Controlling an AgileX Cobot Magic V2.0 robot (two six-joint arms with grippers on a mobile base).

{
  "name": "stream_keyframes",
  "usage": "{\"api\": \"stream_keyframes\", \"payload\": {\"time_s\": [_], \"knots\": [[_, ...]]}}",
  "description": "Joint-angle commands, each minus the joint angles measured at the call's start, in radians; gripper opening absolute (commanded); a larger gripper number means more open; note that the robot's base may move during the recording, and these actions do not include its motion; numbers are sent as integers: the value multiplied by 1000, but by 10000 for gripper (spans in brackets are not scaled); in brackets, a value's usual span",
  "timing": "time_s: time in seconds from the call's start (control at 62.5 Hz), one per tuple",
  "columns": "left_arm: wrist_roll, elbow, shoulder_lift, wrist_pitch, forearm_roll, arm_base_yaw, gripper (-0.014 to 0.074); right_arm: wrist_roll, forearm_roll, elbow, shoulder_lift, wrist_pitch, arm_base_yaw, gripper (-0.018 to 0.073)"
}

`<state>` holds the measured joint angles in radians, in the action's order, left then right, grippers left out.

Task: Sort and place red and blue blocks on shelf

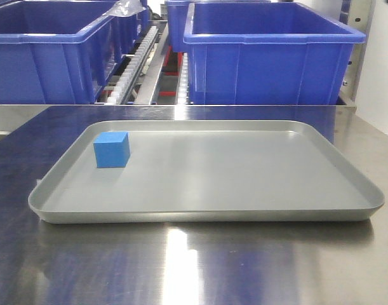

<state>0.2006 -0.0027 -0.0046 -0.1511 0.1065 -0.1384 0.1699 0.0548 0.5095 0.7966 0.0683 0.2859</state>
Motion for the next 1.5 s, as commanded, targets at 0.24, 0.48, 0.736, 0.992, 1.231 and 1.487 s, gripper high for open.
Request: {"api": "stream_keyframes", "payload": {"time_s": [0.24, 0.48, 0.736, 0.992, 1.231, 1.487], "knots": [[-2, 39, -15, 78, -5, -1, 129, -1, -12, -141, -209, -113, -127, 56], [-2, 39, -15, 78, -5, -1, 129, -1, -12, -167, -264, -115, -187, 56], [-2, 39, -15, 78, -5, -1, 129, -1, -12, -167, -262, -114, -187, 56], [-2, 39, -15, 78, -5, -1, 129, -1, -12, -167, -262, -114, -187, 56], [-2, 39, -15, 78, -5, -1, 129, -1, -12, -167, -262, -114, -187, 56], [-2, 39, -15, 78, -5, -1, 129, -1, -12, -167, -262, -114, -187, 56]]}}
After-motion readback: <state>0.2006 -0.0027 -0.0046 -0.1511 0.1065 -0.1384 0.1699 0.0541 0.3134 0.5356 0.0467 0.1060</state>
